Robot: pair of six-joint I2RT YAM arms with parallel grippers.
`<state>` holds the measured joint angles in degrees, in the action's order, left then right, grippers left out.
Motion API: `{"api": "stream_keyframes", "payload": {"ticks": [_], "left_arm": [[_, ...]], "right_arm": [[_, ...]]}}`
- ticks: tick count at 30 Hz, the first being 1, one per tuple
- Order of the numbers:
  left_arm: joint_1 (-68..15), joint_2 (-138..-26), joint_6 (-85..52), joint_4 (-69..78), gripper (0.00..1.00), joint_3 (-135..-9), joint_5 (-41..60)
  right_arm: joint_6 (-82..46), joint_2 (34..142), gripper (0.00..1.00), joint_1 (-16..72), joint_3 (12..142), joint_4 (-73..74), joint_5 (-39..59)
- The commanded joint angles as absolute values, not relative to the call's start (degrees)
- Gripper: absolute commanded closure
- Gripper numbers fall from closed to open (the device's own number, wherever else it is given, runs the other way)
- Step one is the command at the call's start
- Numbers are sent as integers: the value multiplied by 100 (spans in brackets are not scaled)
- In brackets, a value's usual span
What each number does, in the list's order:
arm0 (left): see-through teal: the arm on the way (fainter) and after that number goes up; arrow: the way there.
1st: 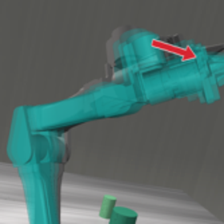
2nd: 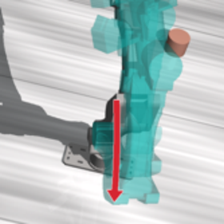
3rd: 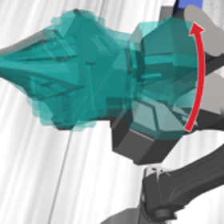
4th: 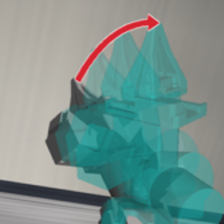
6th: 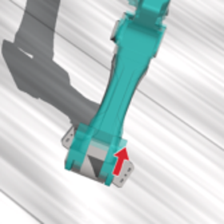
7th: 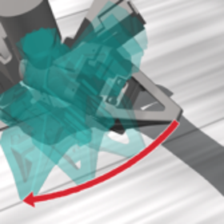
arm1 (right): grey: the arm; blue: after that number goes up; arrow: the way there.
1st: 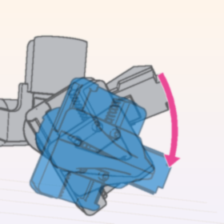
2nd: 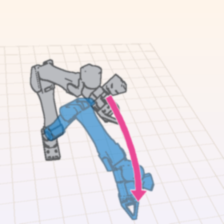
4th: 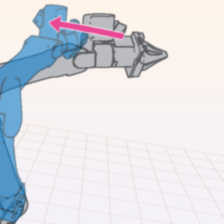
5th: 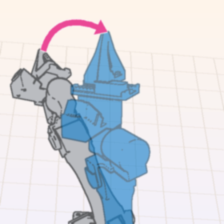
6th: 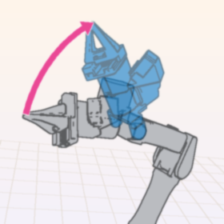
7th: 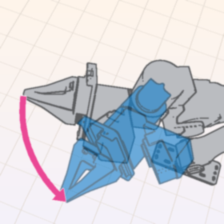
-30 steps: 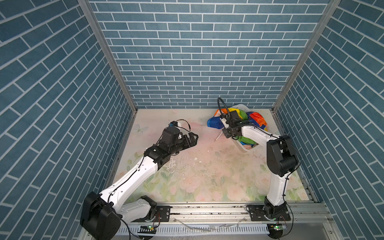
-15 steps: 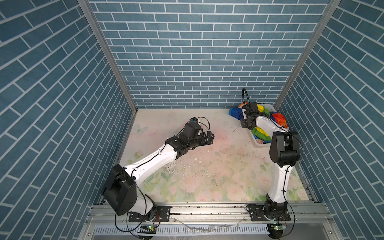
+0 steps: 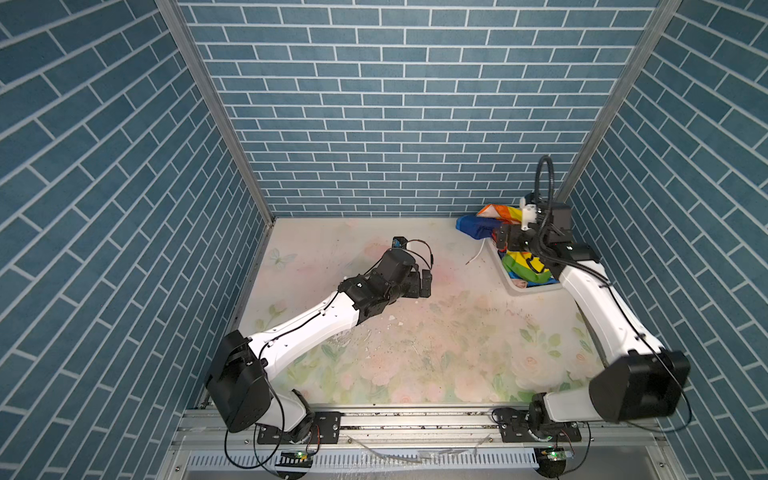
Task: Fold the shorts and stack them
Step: 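Lift the rainbow shorts out of the basket with the right gripper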
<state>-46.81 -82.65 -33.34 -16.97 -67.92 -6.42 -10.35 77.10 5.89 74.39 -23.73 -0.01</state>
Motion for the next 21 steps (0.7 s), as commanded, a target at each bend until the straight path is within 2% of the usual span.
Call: {"api": "stream_keyframes", "payload": {"ticks": [1,6,11,12,14,17,18,19,21], "left_arm": [[-4750,-8001,-3163,-1919,0,-6877,-695],[-4780,-7990,-3085,-2079,0,-6906,-425],[-4808,-7979,-2997,-2212,1,-6914,-245],[-4808,-7952,-3004,-2215,1,-6892,-246],[-4808,-7903,-3023,-2190,0,-6817,-252],[-4808,-7801,-3036,-2095,0,-6685,-264],[-4808,-7772,-3024,-2075,0,-6672,-279],[-4808,-7747,-3006,-2066,0,-6670,-294],[-4808,-7694,-2930,-2131,0,-6731,-381]], "right_arm": [[-1857,7578,1,-73,6704,-2537,-131],[-2403,7697,1,-797,6206,-2170,841],[-2476,8341,3,-949,6196,-1795,1162],[-2453,8459,8,-942,6257,-1793,1257],[-2495,8590,25,-949,6368,-1749,1463],[-2531,8394,69,-934,6452,-1701,1676],[-2535,8273,77,-918,6496,-1715,1674],[-2532,8131,84,-888,6586,-1760,1670],[-2455,7918,90,-768,6913,-1985,1672]]}}
